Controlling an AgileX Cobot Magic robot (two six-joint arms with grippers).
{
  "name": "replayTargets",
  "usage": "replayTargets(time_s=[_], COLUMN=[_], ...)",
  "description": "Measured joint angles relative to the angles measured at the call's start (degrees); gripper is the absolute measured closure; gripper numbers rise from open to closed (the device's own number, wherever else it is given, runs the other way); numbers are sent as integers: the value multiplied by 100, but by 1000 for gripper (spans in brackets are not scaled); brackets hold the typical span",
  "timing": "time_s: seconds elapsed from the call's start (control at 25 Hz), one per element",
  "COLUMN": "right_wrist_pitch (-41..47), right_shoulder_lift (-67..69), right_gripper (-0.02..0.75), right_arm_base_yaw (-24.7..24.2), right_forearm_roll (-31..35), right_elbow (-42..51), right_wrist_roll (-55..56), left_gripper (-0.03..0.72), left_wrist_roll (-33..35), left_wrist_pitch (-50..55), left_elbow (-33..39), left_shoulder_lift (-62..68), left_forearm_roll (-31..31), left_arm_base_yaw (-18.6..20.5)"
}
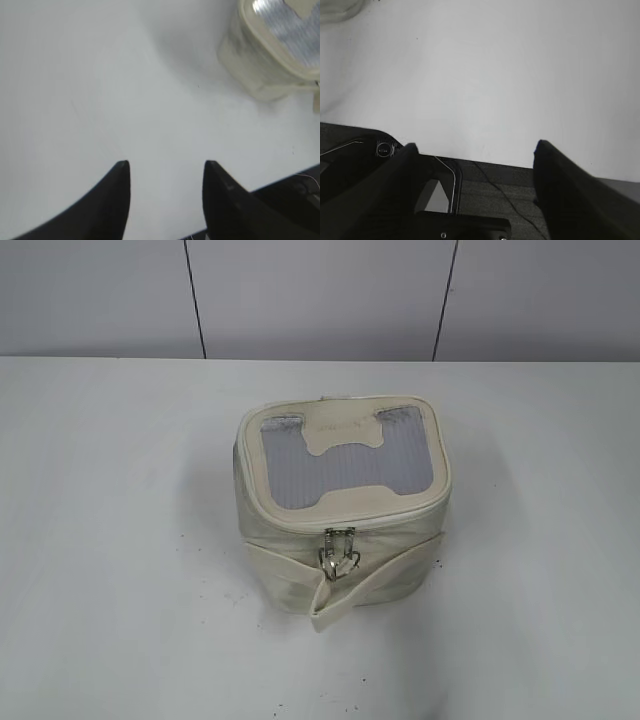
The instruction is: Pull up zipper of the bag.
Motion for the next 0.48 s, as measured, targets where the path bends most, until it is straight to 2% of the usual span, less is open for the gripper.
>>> replayTargets(time_s=[0.16,0.28,0.36,0.48], right_wrist_pitch=[-32,-36,-53,-114], right_shoulder_lift=[-1245,-2242,-2852,-3714], right_gripper=[192,192,192,192], right_arm_base_yaw=[0,0,0,0], right_forearm_roll=[19,25,30,36], right_elbow=[649,950,1058,1176], right_wrist_roll=[-6,-127,-210,-290], left_gripper=[326,326,326,326], left_wrist_roll=[-4,-12,-13,-13], left_wrist_pitch=[-137,-137,-131,-160], left_elbow=[1530,2418,2842,3069], left_shoulder_lift=[-1691,-2999,-3826,-5006], left_forearm_roll=[-200,-247,-318,-401], left_arm_base_yaw=[0,0,0,0])
